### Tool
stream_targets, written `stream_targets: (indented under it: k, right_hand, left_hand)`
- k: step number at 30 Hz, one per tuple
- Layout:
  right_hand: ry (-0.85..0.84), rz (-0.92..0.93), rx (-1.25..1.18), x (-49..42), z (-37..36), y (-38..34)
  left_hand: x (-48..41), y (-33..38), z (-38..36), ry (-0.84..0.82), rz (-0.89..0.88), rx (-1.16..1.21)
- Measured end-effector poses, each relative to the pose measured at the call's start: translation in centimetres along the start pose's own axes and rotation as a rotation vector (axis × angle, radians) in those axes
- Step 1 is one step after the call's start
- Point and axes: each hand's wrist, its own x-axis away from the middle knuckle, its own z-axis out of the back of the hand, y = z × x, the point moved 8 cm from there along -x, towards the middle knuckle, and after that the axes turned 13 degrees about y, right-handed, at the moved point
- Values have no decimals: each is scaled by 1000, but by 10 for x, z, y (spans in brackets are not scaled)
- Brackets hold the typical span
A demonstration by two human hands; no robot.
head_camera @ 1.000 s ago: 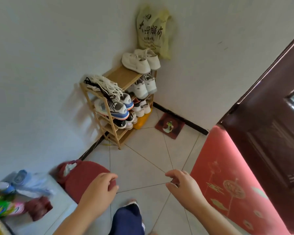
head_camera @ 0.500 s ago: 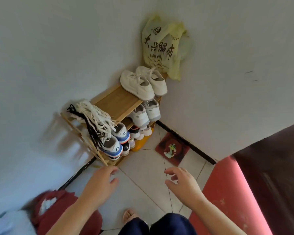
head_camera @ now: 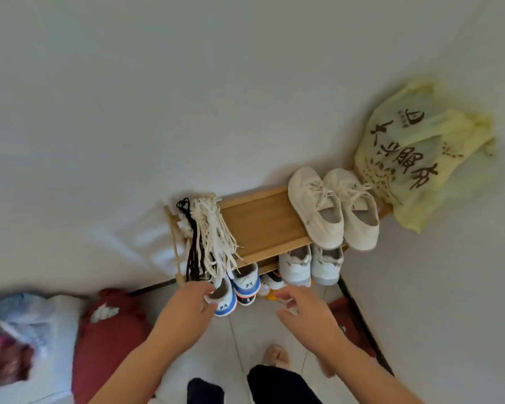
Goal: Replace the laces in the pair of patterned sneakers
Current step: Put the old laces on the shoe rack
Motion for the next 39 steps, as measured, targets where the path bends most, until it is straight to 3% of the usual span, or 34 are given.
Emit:
stream_targets:
  k: [11,28,33,39]
  right_hand:
    - [-165,213,44,-116,-29,-75]
    - [47,56,109,-214,-104,-127]
    - [133,-18,-124,-206,-80,-126]
    - [67,-3,-295,-175,-50,-150]
  left_hand:
    - [-39,-4,12,143,171,80]
    - [-106,-47,16,11,171,160]
    - [-120,-50,25,19,143,189]
    - [-132,-42,52,153,209,412]
